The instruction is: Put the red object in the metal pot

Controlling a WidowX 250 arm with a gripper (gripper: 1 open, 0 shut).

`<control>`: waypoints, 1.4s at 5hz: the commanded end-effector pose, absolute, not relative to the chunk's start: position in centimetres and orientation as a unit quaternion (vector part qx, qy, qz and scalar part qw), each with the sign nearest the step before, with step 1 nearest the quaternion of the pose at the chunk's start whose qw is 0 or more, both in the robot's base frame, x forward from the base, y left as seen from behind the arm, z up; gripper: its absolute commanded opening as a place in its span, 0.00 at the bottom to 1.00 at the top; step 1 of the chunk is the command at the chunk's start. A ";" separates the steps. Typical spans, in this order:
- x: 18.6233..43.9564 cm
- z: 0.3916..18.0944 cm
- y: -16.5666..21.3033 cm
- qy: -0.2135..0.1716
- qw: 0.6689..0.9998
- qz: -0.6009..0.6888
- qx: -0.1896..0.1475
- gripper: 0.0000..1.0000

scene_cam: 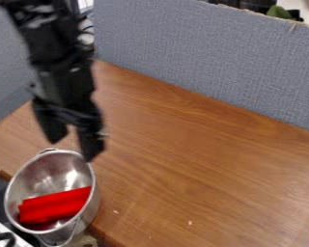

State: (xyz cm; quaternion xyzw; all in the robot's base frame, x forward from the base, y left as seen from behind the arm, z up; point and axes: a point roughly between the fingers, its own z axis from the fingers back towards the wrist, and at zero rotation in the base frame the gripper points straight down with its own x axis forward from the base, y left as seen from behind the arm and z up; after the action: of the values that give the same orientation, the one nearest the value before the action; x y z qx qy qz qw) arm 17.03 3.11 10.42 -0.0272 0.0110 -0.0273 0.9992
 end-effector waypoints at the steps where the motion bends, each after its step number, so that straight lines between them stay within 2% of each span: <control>1: 17.2 11.4 -0.3 0.002 1.000 0.011 -0.026 1.00; 3: 17.7 14.5 2.4 -0.001 0.999 -0.040 -0.011 1.00; 5: 17.8 14.5 0.1 0.000 0.986 -0.165 0.000 1.00; 7: 18.0 11.5 1.7 0.009 1.000 -0.013 -0.001 1.00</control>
State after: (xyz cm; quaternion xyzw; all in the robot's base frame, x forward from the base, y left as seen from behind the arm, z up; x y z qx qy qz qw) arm 17.57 1.29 11.30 -0.0044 0.0150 -0.0174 0.9997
